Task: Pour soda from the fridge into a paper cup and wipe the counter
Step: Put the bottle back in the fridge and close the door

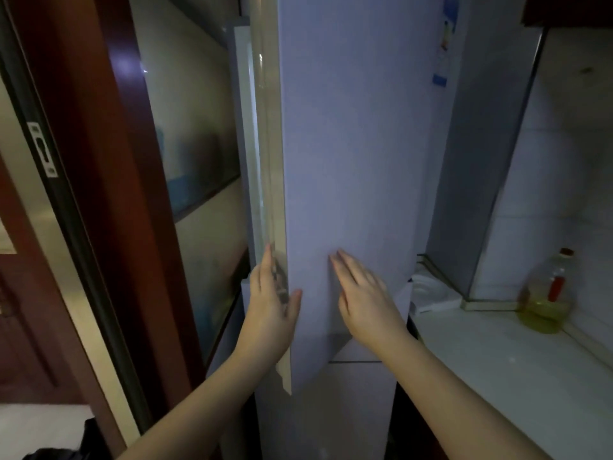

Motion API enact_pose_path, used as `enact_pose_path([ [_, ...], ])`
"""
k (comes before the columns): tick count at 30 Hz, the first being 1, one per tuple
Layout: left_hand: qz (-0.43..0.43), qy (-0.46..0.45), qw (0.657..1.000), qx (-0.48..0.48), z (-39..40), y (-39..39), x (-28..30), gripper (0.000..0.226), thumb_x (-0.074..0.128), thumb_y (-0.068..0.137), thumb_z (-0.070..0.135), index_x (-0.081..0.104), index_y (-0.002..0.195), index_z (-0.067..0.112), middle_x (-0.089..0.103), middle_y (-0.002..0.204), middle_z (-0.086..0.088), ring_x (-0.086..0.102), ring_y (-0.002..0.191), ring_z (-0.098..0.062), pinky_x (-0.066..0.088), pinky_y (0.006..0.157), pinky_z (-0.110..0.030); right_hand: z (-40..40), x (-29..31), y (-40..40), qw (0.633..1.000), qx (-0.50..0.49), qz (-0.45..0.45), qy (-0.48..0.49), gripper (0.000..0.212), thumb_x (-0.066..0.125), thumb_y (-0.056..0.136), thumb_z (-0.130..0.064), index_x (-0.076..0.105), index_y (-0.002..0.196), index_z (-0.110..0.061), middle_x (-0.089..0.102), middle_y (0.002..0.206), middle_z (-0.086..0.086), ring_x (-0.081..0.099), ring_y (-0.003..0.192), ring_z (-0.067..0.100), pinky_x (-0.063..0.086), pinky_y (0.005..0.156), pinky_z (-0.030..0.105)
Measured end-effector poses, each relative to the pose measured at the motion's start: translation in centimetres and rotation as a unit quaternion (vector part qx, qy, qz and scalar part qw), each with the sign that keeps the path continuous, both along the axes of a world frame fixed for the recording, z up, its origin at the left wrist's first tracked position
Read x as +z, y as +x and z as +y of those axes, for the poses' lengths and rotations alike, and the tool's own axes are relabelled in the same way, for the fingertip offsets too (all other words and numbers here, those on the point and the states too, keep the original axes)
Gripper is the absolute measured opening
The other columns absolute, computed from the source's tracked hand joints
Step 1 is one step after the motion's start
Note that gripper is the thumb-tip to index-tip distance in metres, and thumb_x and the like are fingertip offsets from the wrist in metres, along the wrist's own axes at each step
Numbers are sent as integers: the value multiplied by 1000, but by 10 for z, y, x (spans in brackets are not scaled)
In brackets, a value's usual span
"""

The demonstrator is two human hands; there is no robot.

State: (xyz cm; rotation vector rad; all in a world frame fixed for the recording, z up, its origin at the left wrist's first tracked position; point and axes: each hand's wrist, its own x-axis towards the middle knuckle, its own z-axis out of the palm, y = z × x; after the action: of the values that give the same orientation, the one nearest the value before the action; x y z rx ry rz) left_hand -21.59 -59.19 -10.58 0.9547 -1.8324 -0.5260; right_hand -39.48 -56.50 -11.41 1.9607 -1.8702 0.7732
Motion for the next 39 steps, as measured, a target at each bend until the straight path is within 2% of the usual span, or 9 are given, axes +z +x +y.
enact_pose_path([
  [2,-20,-55,998,20,-12,5,-2,81,55,97,21,-10,139,46,14,156,2,22,138,-4,21,105,-16,-17,1,6,1000,-1,8,0,67,40,88,-8,18,151,-15,20,158,3,26,141,19,26,114,38],
  [5,-43,-90,994,50,-36,13,-5,83,55,96,13,-8,147,31,11,157,-6,28,142,-23,22,110,-24,-41,1,18,1000,-7,11,4,72,43,88,-4,12,152,-15,13,159,3,25,141,20,22,115,36],
  [9,-47,-81,994,58,-71,24,-4,84,60,92,18,4,155,13,14,156,-5,28,142,-21,26,111,-26,-72,0,29,1000,-7,18,14,75,41,87,1,7,152,-15,3,161,2,20,144,19,16,115,33],
  [15,-89,-125,988,17,-120,37,-11,102,60,92,25,-26,143,47,-8,162,-6,-1,145,-11,15,111,-27,-122,-3,40,999,-21,28,21,77,50,78,-1,24,150,-12,13,160,5,33,140,21,30,111,39],
  [20,-163,-106,979,56,-166,31,-13,86,58,92,32,-3,153,30,-15,158,-23,1,148,-37,18,119,-41,-158,0,42,997,-45,63,25,71,54,78,-9,34,146,-14,25,156,8,35,138,25,34,109,45],
  [24,-225,-72,967,97,-194,20,-12,91,52,94,39,-20,150,36,-38,148,-25,-8,146,-43,24,117,-43,-181,-4,28,992,-102,73,23,66,59,83,-28,37,144,-18,33,152,12,41,133,36,39,104,50],
  [29,-216,-36,966,139,-229,6,-8,92,51,95,35,-25,147,41,-49,142,-21,-11,146,-40,24,115,-38,-216,-10,12,989,-117,90,22,64,32,87,-40,30,148,-20,28,155,10,40,134,35,37,104,51],
  [33,-187,-50,970,146,-251,1,-12,93,56,93,29,-17,149,43,-45,147,-13,-11,147,-34,29,111,-34,-234,-15,8,991,-101,85,6,65,33,86,-36,31,148,-19,27,155,11,39,134,36,37,105,52],
  [39,-243,-146,939,197,-286,-3,-24,99,67,80,27,3,156,22,-17,161,-14,-7,148,-38,32,108,-52,-256,-18,-3,992,-80,96,-17,62,36,88,-32,31,148,-19,28,155,11,37,134,37,33,109,52],
])
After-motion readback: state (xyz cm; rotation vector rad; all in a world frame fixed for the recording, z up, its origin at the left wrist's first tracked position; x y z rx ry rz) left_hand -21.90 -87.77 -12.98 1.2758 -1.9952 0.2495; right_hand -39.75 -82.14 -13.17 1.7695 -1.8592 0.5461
